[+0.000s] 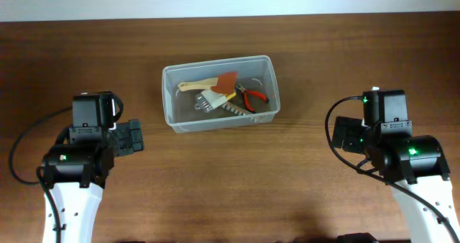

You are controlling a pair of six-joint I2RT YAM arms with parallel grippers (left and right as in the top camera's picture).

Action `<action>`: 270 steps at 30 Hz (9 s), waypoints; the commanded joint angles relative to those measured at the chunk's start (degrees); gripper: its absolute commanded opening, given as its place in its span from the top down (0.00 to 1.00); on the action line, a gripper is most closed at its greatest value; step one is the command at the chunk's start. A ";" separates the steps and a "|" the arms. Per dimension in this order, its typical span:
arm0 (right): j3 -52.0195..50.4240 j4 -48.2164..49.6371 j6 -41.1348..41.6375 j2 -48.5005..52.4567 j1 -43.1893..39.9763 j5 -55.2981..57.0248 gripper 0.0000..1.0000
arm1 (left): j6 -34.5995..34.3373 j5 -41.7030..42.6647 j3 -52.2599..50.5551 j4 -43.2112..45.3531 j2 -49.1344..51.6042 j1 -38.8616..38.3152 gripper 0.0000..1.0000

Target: Pack container

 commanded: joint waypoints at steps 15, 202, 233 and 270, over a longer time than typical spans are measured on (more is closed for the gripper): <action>-0.24 0.17 0.50 0.15 0.31 1.55 0.02 | -0.52 -0.96 -0.52 0.11 -0.61 0.24 0.01; -63.58 57.40 -7.52 -63.17 -3.50 -4.94 0.01 | 13.33 8.70 -62.99 53.86 -63.67 -3.89 0.01; -63.58 57.40 -7.52 -63.17 -3.50 -4.96 0.01 | 13.33 8.70 -62.99 53.86 -63.65 -3.89 0.01; -63.58 57.40 -7.52 -63.17 -3.52 -4.94 0.01 | 13.31 8.70 -62.99 53.86 -63.65 -3.89 0.01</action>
